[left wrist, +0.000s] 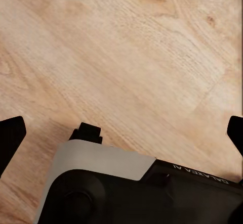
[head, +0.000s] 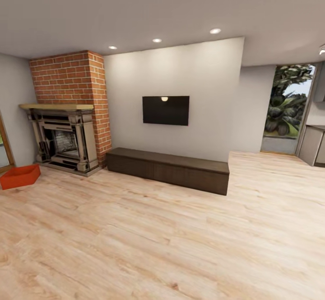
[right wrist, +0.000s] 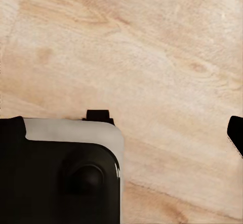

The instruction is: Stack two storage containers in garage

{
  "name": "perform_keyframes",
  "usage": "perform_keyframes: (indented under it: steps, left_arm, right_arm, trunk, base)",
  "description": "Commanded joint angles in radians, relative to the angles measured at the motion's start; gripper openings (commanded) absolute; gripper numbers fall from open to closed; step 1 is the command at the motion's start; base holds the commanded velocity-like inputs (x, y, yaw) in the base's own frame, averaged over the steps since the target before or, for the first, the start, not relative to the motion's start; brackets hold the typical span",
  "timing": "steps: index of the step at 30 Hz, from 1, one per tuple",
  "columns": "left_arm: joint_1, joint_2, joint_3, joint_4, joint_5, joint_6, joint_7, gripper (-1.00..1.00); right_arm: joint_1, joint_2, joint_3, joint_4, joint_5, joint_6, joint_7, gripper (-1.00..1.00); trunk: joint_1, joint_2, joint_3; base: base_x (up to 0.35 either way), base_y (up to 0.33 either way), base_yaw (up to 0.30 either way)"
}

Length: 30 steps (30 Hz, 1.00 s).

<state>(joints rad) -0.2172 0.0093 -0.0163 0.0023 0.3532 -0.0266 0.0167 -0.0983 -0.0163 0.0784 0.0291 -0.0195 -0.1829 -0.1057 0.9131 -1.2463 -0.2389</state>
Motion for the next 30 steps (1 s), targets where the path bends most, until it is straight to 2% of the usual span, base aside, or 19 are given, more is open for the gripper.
perform_keyframes:
  steps: [1,9,30]
  left_arm:
    - [-0.001,0.0,-0.002,0.0,0.004,-0.003,0.002,1.0]
    - [-0.001,0.0,-0.002,0.001,0.004,-0.003,0.002,1.0]
    - [-0.001,0.001,-0.002,-0.001,0.004,-0.003,0.002,1.0]
  right_arm:
    - [-0.001,0.001,0.008,0.003,-0.002,-0.005,-0.003,1.0]
    - [-0.001,0.005,0.008,0.003,-0.002,-0.006,-0.007,1.0]
    - [-0.001,0.005,0.008,0.003,-0.003,-0.006,-0.015,1.0]
  trunk:
    - [0.001,-0.001,-0.001]
    - [0.001,-0.001,-0.001]
    - [0.001,-0.001,0.0]
  base:
    - [0.322,0.0,0.0]
    - [0.322,0.0,0.061]
    - [0.322,0.0,0.263]
